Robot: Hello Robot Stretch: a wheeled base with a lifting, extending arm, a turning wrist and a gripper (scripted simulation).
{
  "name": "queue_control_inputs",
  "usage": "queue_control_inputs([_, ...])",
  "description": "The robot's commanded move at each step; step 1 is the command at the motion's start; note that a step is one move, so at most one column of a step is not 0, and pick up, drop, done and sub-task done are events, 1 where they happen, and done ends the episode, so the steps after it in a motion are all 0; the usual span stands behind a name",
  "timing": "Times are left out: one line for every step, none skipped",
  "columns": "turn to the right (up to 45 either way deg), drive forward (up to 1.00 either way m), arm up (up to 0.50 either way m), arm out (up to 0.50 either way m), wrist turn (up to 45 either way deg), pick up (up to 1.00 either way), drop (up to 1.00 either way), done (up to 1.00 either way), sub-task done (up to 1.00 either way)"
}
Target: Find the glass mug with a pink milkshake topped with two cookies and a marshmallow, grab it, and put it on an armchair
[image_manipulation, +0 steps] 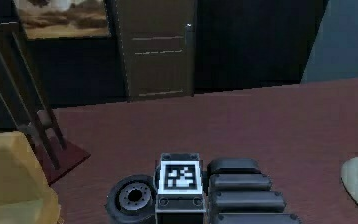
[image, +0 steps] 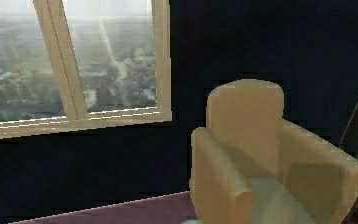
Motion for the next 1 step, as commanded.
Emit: queue_control_inputs([18.0, 0.0, 0.0, 0.0, 0.0, 0.0, 0.0, 0.0, 0.0])
